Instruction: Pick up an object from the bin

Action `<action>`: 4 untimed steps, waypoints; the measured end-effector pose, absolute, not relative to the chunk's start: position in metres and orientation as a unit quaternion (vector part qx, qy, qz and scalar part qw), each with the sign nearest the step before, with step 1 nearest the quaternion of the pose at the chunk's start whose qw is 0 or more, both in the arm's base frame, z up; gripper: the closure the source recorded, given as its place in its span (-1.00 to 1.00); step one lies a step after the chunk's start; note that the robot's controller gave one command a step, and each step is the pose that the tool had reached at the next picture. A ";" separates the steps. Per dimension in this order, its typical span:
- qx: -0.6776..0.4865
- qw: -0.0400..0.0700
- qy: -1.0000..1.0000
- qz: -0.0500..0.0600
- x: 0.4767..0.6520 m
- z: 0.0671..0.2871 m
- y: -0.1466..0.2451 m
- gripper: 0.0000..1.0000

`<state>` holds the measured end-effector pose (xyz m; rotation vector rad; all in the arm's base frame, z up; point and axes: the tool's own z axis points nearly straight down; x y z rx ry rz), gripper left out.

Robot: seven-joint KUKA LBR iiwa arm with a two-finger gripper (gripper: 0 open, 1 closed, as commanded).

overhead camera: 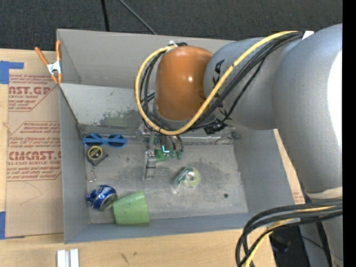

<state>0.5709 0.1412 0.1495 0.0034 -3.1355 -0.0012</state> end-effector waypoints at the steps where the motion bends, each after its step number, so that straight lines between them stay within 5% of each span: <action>1: 0.007 0.000 -1.000 0.000 0.500 0.072 0.219 -1.00; 2: 0.004 -0.004 -1.000 -0.003 0.502 0.073 0.218 1.00; 3: 0.012 -0.005 -1.000 -0.003 0.539 0.213 0.224 1.00; 4: -0.009 -0.003 -1.000 0.000 0.590 0.210 0.172 1.00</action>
Offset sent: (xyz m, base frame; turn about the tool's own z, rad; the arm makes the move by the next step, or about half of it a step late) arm -0.0709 0.0738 -0.0787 -0.0044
